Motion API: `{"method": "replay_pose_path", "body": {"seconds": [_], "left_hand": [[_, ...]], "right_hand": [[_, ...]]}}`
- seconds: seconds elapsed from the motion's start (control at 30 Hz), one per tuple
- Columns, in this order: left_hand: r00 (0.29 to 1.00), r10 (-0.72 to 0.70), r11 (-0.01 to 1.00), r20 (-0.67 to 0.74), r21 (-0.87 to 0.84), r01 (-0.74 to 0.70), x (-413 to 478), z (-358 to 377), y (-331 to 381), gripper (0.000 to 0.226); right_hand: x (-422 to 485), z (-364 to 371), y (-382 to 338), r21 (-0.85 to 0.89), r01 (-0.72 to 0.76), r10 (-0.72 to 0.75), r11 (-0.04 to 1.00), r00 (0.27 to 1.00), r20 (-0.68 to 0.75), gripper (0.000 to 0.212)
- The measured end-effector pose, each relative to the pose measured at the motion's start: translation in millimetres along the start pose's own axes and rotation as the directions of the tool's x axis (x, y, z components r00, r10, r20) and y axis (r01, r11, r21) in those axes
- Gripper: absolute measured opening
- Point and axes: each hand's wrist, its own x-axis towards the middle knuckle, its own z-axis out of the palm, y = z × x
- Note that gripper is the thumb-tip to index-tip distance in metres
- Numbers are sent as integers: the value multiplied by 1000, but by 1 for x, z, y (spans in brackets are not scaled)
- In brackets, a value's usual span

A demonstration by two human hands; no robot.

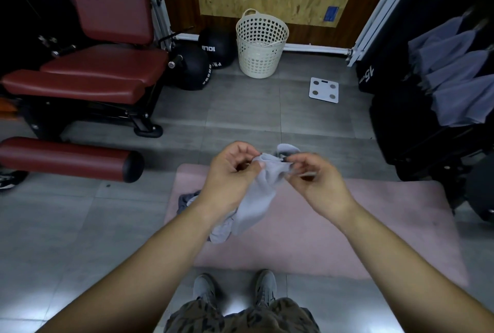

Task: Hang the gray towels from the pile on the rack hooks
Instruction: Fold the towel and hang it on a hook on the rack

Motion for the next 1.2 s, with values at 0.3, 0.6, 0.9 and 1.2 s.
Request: {"method": "replay_pose_path", "body": {"seconds": [0.3,0.6,0.9,1.2], "left_hand": [[990,112,991,86,-77,-106,22,-14,17,24],[991,118,991,-61,-57,-121,35,-20,22,33],[978,88,995,-189,62,-77,52,-42,9,35],[969,63,991,-241,127,-32,55,-51,-9,37]], "right_hand": [[22,-29,12,-378,156,-51,913,961,273,29],[5,-6,18,-266,331,-181,905,867,464,28],[-6,-23,-13,-202,200,-55,959,827,560,26],[18,-53,4,-723,594,-405,353,794,454,19]]}}
